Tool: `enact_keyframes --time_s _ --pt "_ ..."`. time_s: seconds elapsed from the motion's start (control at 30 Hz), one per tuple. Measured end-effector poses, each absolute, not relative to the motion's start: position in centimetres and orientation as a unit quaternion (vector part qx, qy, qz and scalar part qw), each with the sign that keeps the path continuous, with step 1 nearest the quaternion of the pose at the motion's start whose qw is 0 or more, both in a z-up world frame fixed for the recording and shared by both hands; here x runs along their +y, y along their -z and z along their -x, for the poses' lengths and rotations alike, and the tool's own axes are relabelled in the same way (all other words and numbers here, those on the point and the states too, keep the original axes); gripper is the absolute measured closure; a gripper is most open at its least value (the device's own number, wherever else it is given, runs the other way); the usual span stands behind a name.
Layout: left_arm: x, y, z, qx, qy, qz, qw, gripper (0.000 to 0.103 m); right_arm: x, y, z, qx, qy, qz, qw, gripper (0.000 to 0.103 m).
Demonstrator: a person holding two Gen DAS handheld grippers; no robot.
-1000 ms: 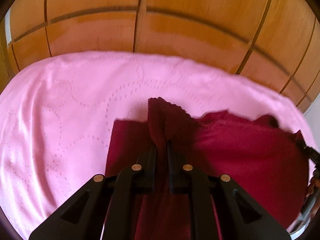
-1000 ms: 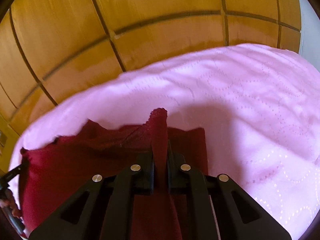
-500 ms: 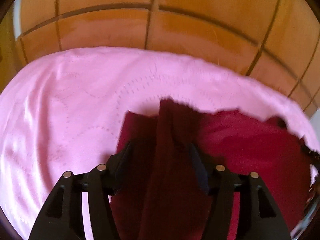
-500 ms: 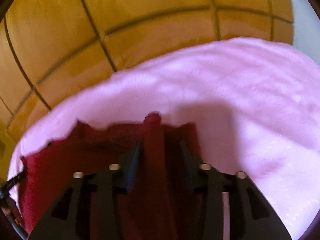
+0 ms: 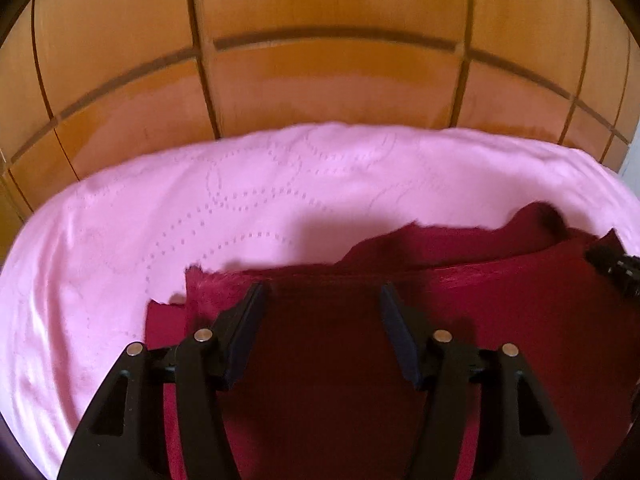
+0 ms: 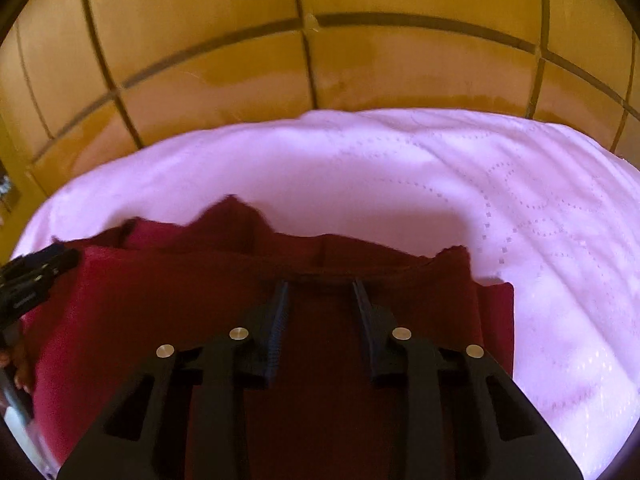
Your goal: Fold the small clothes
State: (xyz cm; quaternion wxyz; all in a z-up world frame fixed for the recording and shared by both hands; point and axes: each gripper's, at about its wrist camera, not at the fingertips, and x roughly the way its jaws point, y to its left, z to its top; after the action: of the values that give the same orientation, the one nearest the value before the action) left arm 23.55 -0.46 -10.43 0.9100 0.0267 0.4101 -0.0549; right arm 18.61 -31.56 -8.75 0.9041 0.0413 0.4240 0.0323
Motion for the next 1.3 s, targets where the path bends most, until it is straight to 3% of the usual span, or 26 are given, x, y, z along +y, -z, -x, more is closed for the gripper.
enact_keyframes --time_s 0.33,0.47,0.6,0.9,1.03,1.17,1.3 --pt "1.7 12.0 -23.4 0.406 0.097 0.054 0.907 0.035 -32.3 10.7 -19.0 0.397 -0.023 -0.081 0.914 0.074" --pt "2.9 10.7 -21.1 0.391 0.091 0.083 0.912 0.027 -33.3 9.6 -17.1 0.364 -0.031 -0.111 0.924 0.071" --pt "4.8 9.9 -17.1 0.382 0.073 0.110 0.915 0.025 -33.4 7.4 -13.5 0.345 -0.008 -0.118 0.931 0.069" --pt "6.0 12.6 -13.2 0.393 0.042 0.076 0.916 0.024 -32.3 9.6 -8.2 0.384 -0.010 -0.115 0.916 0.069" --pt "5.4 12.8 -13.6 0.402 0.035 0.053 0.913 0.022 -32.6 9.9 -7.6 0.365 -0.013 -0.130 0.922 0.069" --pt "5.9 11.5 -11.9 0.394 0.036 0.060 0.916 0.022 -33.5 8.4 -5.1 0.347 -0.017 -0.194 0.917 0.054" --pt "5.6 9.2 -8.3 0.355 0.078 0.102 0.926 0.022 -35.4 7.2 0.2 0.323 -0.027 -0.278 0.904 0.054"
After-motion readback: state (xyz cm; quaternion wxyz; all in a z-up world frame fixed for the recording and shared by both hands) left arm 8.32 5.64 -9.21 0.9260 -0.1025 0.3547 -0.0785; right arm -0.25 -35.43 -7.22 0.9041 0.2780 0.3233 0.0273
